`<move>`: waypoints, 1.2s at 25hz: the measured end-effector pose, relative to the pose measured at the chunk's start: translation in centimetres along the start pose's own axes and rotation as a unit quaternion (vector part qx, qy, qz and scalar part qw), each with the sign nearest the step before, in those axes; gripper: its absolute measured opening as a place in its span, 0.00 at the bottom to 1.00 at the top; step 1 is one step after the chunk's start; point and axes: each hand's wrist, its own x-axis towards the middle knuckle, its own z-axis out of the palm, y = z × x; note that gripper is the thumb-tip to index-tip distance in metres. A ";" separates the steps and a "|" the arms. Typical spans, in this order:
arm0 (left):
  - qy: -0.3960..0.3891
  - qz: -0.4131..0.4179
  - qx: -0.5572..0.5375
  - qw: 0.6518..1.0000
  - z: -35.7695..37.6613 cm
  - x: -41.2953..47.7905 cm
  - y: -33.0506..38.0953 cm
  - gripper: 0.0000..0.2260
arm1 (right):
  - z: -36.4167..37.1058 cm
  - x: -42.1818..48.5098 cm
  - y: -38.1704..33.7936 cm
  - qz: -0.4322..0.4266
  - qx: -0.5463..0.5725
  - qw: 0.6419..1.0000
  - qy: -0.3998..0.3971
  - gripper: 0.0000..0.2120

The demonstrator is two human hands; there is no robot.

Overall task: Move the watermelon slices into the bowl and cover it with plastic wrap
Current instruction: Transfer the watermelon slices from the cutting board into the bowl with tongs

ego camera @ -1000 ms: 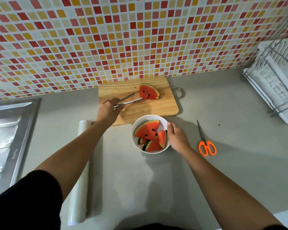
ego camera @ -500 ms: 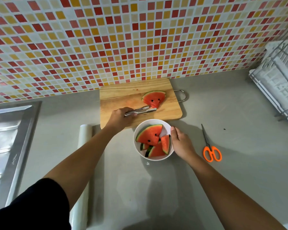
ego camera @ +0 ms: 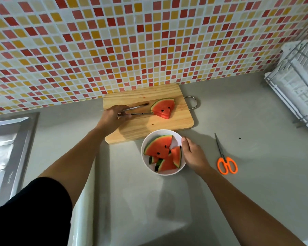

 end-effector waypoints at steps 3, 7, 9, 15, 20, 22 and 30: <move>-0.038 -0.004 0.026 0.999 0.7 1.2 0.6 0.17 | 0.0 -0.1 0.0 -0.012 0.009 1.000 0.010 0.15; -0.023 -0.009 0.048 0.999 1.1 1.0 1.1 0.16 | 0.0 0.1 0.1 -0.009 -0.005 1.000 0.006 0.15; -0.037 0.000 0.017 0.999 1.1 0.0 0.7 0.16 | 0.1 0.2 0.2 -0.003 -0.013 1.000 0.004 0.16; -0.036 -0.058 -0.039 0.997 2.3 -1.5 0.7 0.17 | 0.1 0.2 0.2 -0.019 -0.025 0.999 0.004 0.17; -0.011 -0.019 -0.018 1.000 4.0 -2.2 2.1 0.19 | 0.1 0.2 0.0 -0.017 -0.022 1.000 0.007 0.16; -0.012 -0.016 -0.017 1.000 4.4 -2.4 2.3 0.20 | 0.1 0.2 0.0 -0.015 -0.021 1.000 0.009 0.16; -0.035 -0.012 0.025 0.999 4.6 -1.1 3.2 0.22 | 0.1 0.3 0.2 -0.013 -0.020 1.000 -0.001 0.16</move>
